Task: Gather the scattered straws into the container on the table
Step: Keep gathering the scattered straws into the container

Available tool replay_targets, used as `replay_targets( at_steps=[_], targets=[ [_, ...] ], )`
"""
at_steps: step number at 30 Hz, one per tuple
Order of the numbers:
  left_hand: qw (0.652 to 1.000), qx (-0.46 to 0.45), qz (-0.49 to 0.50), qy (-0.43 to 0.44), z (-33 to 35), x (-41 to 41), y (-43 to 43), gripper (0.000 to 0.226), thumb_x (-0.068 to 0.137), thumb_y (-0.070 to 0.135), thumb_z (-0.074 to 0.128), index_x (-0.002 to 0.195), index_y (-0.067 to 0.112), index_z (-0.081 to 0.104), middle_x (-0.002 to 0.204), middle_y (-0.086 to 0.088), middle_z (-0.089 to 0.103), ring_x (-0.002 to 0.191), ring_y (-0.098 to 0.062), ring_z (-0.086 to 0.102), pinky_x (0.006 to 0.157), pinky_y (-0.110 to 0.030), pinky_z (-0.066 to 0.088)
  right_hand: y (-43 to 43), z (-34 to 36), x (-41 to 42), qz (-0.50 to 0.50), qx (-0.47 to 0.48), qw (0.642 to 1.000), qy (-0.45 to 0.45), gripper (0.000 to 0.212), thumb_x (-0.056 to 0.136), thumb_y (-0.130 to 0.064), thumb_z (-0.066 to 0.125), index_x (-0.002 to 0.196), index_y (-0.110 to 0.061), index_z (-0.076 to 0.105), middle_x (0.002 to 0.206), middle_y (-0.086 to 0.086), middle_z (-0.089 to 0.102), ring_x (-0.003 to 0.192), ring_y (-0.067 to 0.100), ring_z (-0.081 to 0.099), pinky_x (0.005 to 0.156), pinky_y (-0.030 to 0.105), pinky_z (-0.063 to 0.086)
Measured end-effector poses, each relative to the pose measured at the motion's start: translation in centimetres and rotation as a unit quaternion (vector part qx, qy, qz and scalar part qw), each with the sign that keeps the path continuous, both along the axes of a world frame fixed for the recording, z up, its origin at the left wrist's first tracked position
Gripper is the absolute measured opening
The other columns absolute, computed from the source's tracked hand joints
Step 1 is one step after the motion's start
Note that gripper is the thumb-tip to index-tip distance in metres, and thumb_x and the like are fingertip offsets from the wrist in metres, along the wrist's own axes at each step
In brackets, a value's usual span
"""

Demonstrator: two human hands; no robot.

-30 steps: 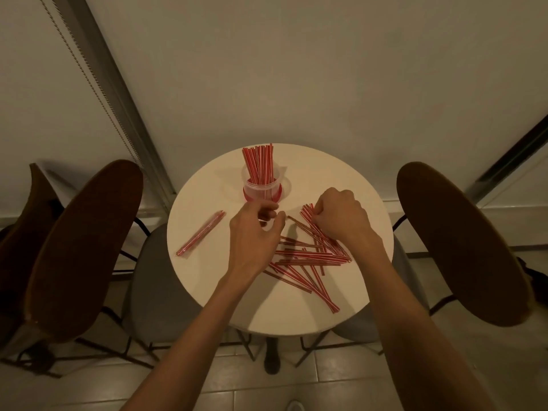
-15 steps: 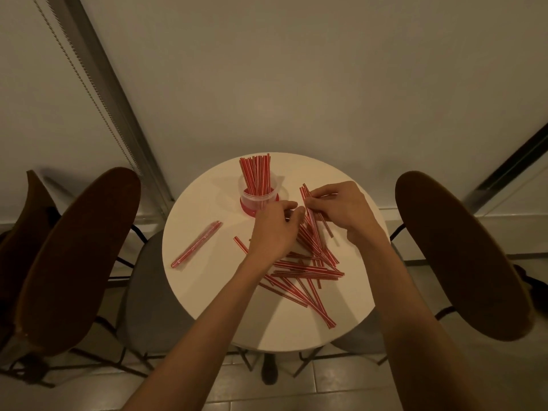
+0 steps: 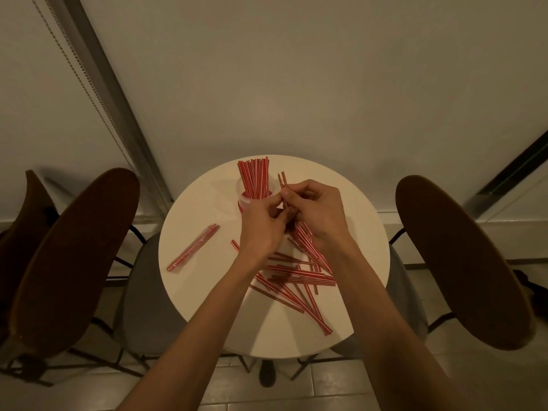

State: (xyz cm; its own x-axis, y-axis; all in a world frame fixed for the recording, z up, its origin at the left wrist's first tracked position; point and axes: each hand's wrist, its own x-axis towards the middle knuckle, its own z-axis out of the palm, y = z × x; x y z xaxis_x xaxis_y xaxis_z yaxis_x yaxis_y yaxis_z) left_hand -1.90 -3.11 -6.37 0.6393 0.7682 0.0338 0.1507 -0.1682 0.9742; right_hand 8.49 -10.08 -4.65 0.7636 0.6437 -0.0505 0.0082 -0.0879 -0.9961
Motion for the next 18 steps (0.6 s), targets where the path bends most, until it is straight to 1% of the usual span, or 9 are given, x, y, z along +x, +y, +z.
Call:
replay_targets(
  at_steps=[2, 3, 5, 6, 8, 11, 14, 16, 18],
  targets=[
    [1.000, -0.004, 0.024, -0.018, 0.0, -0.4, 0.2, 0.030, 0.107, 0.012, 0.066, 0.133, 0.021, 0.077, 0.105, -0.002, 0.083, 0.090, -0.015, 0.082, 0.088, -0.042, 0.068, 0.2, 0.6, -0.6, 0.003, 0.009, 1.000, -0.023, 0.008, 0.094, -0.017, 0.083, 0.091, -0.024, 0.085, 0.090, -0.003, 0.083, 0.093, 0.020, 0.081, 0.091, 0.051, 0.065],
    [0.999, -0.003, 0.030, -0.025, 0.0, -0.7, 0.3, 0.030, 0.106, 0.013, 0.067, 0.133, 0.022, 0.077, 0.103, 0.000, 0.084, 0.089, -0.014, 0.083, 0.087, -0.042, 0.068, 0.3, 0.9, -0.7, 0.001, 0.001, 0.998, -0.058, 0.006, 0.094, -0.018, 0.083, 0.093, -0.024, 0.085, 0.088, -0.005, 0.082, 0.090, 0.014, 0.080, 0.090, 0.045, 0.066],
    [0.998, 0.006, 0.041, -0.038, -0.2, -1.4, 0.6, 0.034, 0.104, 0.013, 0.070, 0.137, 0.023, 0.075, 0.100, 0.003, 0.085, 0.087, -0.011, 0.083, 0.086, -0.039, 0.068, 0.3, 1.7, -0.7, 0.000, -0.030, 0.987, -0.161, 0.004, 0.093, -0.023, 0.084, 0.097, -0.026, 0.085, 0.086, -0.013, 0.081, 0.085, 0.000, 0.077, 0.087, 0.028, 0.064],
    [0.998, 0.014, 0.045, -0.046, -0.3, -1.8, 0.7, 0.036, 0.103, 0.013, 0.072, 0.138, 0.022, 0.074, 0.100, 0.004, 0.085, 0.088, -0.010, 0.083, 0.087, -0.038, 0.068, 0.3, 2.2, -0.8, 0.001, -0.040, 0.978, -0.205, 0.007, 0.093, -0.025, 0.085, 0.100, -0.026, 0.084, 0.088, -0.016, 0.080, 0.085, -0.005, 0.074, 0.084, 0.018, 0.061],
    [0.996, 0.031, 0.048, -0.062, -0.5, -2.4, 0.9, 0.035, 0.102, 0.013, 0.074, 0.137, 0.017, 0.075, 0.103, 0.002, 0.085, 0.093, -0.011, 0.083, 0.091, -0.040, 0.067, 0.2, 2.9, -0.7, 0.013, -0.038, 0.965, -0.261, 0.018, 0.094, -0.026, 0.084, 0.112, -0.028, 0.080, 0.096, -0.017, 0.079, 0.087, -0.008, 0.073, 0.078, 0.005, 0.054],
    [0.996, 0.037, 0.057, -0.062, -1.0, -2.9, 1.0, 0.029, 0.100, 0.018, 0.077, 0.129, 0.014, 0.080, 0.109, 0.001, 0.084, 0.099, -0.014, 0.082, 0.097, -0.047, 0.065, 0.0, 3.3, -0.8, 0.057, -0.018, 0.950, -0.307, 0.033, 0.100, -0.021, 0.078, 0.128, -0.037, 0.075, 0.109, -0.012, 0.080, 0.091, -0.006, 0.074, 0.080, 0.003, 0.054],
    [0.996, 0.034, 0.065, -0.047, -1.7, -3.0, 1.3, 0.027, 0.099, 0.022, 0.076, 0.125, 0.017, 0.082, 0.114, 0.004, 0.083, 0.106, -0.015, 0.080, 0.102, -0.049, 0.062, -0.1, 3.0, -0.9, 0.078, -0.026, 0.932, -0.354, 0.026, 0.103, -0.020, 0.073, 0.126, -0.030, 0.080, 0.116, -0.013, 0.081, 0.094, -0.006, 0.074, 0.090, 0.010, 0.057],
    [0.996, 0.044, 0.057, -0.046, -2.1, -3.0, 1.4, 0.026, 0.099, 0.020, 0.076, 0.124, 0.019, 0.082, 0.115, 0.005, 0.083, 0.107, -0.014, 0.079, 0.101, -0.048, 0.063, -0.3, 2.7, -0.9, 0.094, -0.035, 0.925, -0.366, 0.022, 0.103, -0.024, 0.072, 0.123, -0.029, 0.082, 0.116, -0.014, 0.081, 0.093, -0.011, 0.072, 0.092, 0.007, 0.054],
    [0.996, 0.056, 0.044, -0.047, -2.5, -3.0, 1.4, 0.026, 0.098, 0.017, 0.078, 0.123, 0.018, 0.082, 0.113, 0.005, 0.083, 0.104, -0.013, 0.080, 0.098, -0.043, 0.065, -0.5, 2.4, -1.0, 0.101, -0.039, 0.924, -0.367, 0.020, 0.103, -0.025, 0.073, 0.120, -0.027, 0.083, 0.113, -0.013, 0.082, 0.094, -0.010, 0.072, 0.093, 0.008, 0.054]
  ],
)
